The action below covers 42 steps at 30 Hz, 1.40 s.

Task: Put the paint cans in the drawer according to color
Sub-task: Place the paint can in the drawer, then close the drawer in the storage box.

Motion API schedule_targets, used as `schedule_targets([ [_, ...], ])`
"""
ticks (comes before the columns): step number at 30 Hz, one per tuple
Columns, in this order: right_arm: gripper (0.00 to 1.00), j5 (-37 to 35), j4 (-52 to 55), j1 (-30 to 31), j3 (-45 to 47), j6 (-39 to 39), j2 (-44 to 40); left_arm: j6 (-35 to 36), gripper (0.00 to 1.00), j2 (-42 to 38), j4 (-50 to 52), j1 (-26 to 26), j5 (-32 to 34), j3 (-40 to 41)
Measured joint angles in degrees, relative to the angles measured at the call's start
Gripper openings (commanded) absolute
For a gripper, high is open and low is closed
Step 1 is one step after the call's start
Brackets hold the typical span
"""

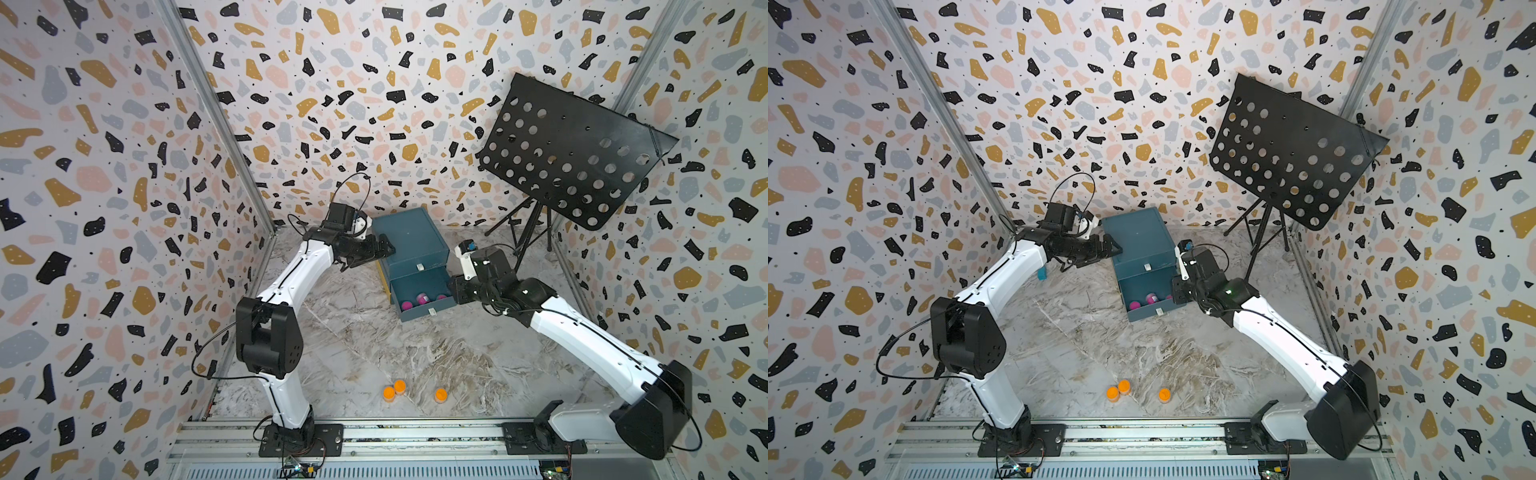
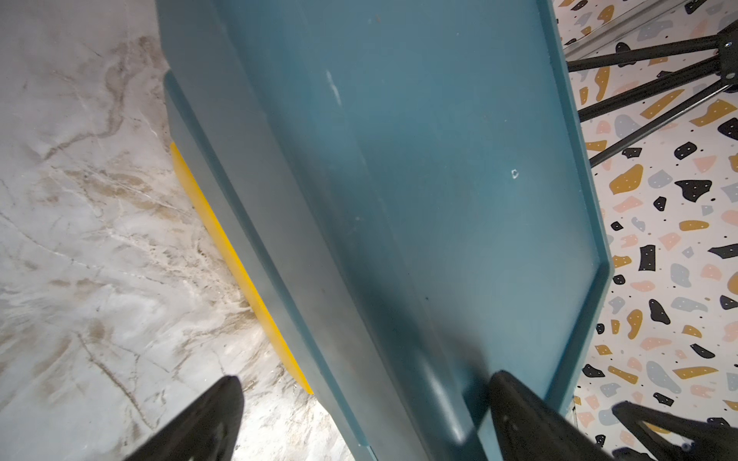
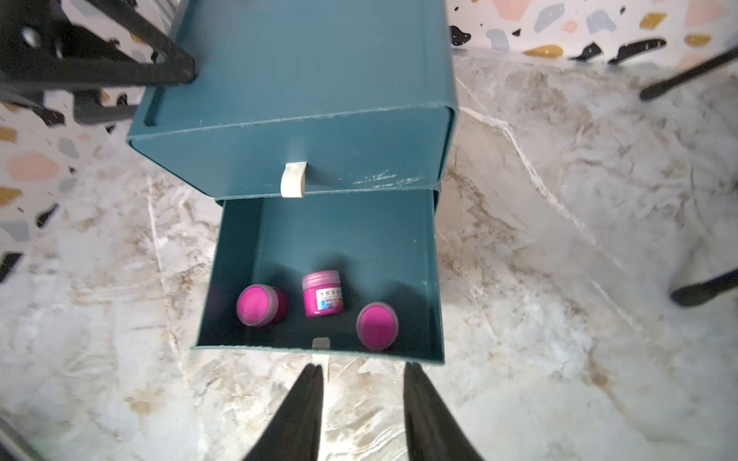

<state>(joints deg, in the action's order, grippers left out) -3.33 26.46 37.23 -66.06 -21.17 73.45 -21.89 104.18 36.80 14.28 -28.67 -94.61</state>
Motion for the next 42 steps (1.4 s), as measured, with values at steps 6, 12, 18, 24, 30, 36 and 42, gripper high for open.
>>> schedule_targets([
  [6, 0.13, 0.9, -2.71, -0.17, 9.92, -2.97, -4.76, -0.02, 0.98, -0.02, 0.0, 0.04, 0.0, 0.0],
  [12, 0.01, 5.57, -8.22, -0.22, 14.1, -7.13, -0.98, -0.02, 0.98, -0.02, 0.0, 0.04, 0.0, 0.0],
  [18, 0.0, 8.46, -16.17, -0.22, 14.1, -11.61, 5.16, -0.09, 0.98, 0.0, 0.0, 0.13, -0.02, 0.0],
  [24, 0.0, 8.7, -22.34, -0.22, 14.1, -15.02, 8.35, -0.22, 0.98, 0.0, 0.02, 0.2, -0.04, 0.0],
  [30, 0.0, 8.68, -26.58, -0.22, 12.9, -17.14, 12.17, -0.24, 0.98, 0.0, 0.0, 0.31, -0.37, 0.02],
  [36, 0.0, 8.72, -31.19, -0.37, 10.32, -19.02, 16.79, -0.28, 0.98, 0.0, 0.02, 0.55, -0.68, 0.02],
  [42, 0.0, 8.72, -36.35, -0.85, 10.29, -22.6, 19.19, -0.39, 0.98, 0.0, 0.0, 0.59, -0.85, 0.13],
])
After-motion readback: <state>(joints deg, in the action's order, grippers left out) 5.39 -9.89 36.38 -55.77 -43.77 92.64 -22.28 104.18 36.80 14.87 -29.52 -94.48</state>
